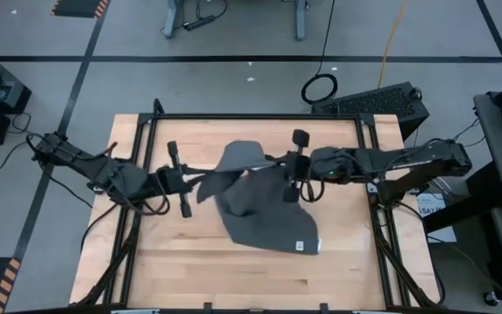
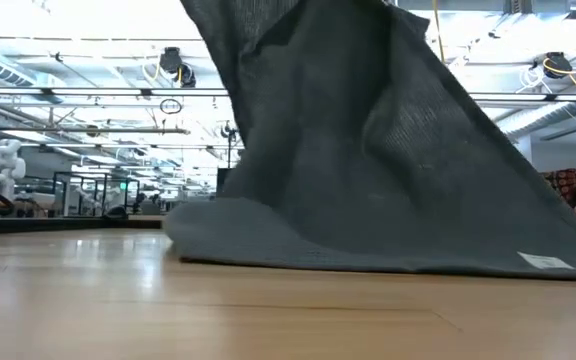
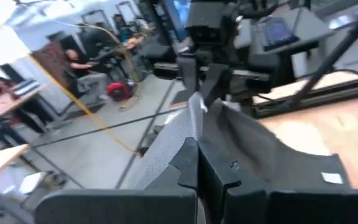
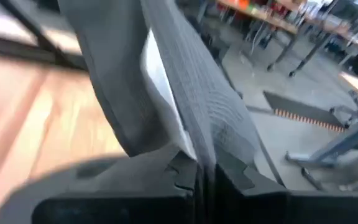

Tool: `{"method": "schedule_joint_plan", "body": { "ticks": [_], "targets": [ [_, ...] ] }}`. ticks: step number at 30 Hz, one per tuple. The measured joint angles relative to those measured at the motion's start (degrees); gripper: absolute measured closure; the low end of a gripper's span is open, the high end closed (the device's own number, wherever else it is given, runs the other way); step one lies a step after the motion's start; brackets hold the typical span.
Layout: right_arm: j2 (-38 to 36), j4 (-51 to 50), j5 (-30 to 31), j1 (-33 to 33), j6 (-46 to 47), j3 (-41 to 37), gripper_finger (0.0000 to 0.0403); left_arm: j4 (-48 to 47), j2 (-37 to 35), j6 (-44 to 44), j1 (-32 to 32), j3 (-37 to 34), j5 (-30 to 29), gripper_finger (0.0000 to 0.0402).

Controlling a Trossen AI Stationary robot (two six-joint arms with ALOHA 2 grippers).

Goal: Roll towel
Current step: Fold the gray towel on the center of table

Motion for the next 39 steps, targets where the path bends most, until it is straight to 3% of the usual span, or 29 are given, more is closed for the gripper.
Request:
{"method": "schedule_joint_plan", "body": {
  "ticks": [11,13,19,22,28,34,36,39],
  "targets": [
    [3.7,-22.3,9.7,0.1,15.5,-4.8,0.0313,-3.8,7.0,-6.3,8.2,-5.1,3.2,0.0401],
    [3.8,-27.6,7.2,0.1,18.4,-5.0,0.0298,-3.8,7.9,-6.3,8.8,-5.2,4.0,0.0401],
    [3.6,-36.9,-8.8,0.5,26.0,-5.4,0.026,-4.1,9.5,-8.2,10.3,-5.2,8.7,0.0401],
    [3.6,-37.3,-9.5,1.5,26.1,-7.4,0.0246,-5.0,10.4,-8.7,10.3,-5.2,10.1,0.0401],
    [3.6,-29.4,-1.5,1.4,27.5,-15.1,0.0239,-6.9,11.8,-10.7,10.3,-5.2,10.5,0.0401],
    [3.6,-19.6,-2.9,-0.8,23.0,-20.6,0.0238,-9.5,11.9,-13.9,10.3,-5.2,10.3,0.0401],
    [3.6,-18.1,-2.5,-1.6,20.4,-20.6,0.0238,-11.1,11.9,-15.2,10.3,-5.2,8.1,0.0401],
    [3.6,-15.5,3.2,-3.1,16.6,-20.6,0.0238,-14.8,11.9,-18.3,11.2,-5.2,-2.6,0.0401]
  ]
}}
